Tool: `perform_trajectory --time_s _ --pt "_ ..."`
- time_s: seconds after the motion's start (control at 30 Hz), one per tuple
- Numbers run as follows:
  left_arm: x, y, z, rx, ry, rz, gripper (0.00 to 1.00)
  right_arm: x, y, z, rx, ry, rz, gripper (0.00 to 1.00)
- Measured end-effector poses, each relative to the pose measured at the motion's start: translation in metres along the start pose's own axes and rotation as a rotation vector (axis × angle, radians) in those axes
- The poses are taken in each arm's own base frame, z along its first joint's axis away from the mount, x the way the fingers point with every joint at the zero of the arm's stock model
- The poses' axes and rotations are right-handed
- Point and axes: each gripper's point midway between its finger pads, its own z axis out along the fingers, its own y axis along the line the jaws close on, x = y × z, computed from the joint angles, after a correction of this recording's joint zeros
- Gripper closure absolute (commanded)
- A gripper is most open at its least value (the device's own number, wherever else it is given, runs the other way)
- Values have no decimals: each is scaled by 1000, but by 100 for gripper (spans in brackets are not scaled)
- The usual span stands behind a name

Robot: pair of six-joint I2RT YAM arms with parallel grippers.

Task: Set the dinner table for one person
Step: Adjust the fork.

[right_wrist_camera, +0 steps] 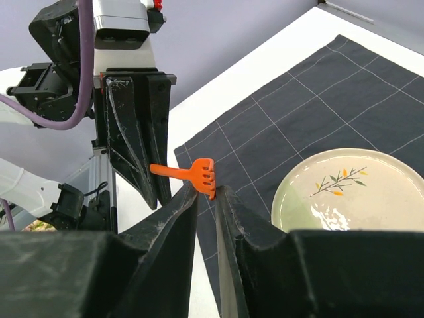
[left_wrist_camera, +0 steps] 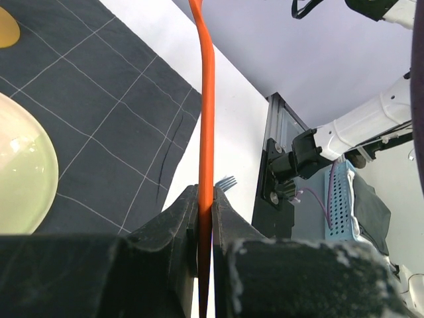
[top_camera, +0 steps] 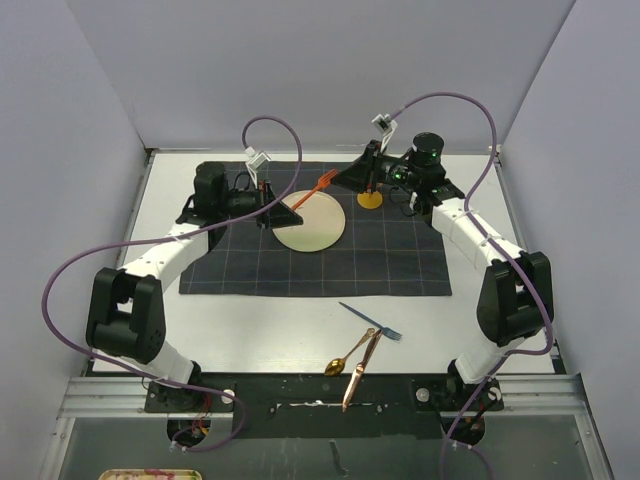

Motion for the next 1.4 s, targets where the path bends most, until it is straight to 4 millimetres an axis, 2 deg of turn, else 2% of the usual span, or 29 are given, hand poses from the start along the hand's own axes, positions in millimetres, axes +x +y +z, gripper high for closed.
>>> perform_trajectory --time_s 0.17,0.4,0.53,0.6,0.67,0.7,1.0,1.13,1.3,1.4 --pt "5 -1 3 3 15 -4 100 0 0 0 0 0 -1 85" --pt "7 -2 4 8 23 -2 100 0 -1 0 2 -1 -5 100" --pt "7 -3 4 14 25 -1 100 0 -1 0 1 -1 -7 100" --pt "7 -4 4 16 26 -1 91 0 -1 0 1 -1 -7 100" --pt "7 -4 4 18 27 0 78 0 -1 0 1 -1 -8 100" --pt "7 -4 4 19 27 2 76 0 -1 0 0 0 -8 100" --pt "-6 -15 4 42 42 77 64 0 0 0 0 0 -8 100" --pt "-13 -16 3 17 58 138 62 0 0 0 -1 0 -8 100" --pt "-19 -9 7 -102 117 303 59 0 0 0 -3 2 -8 100" --pt "-15 -5 12 -174 176 425 58 0 0 0 -4 2 -8 100"
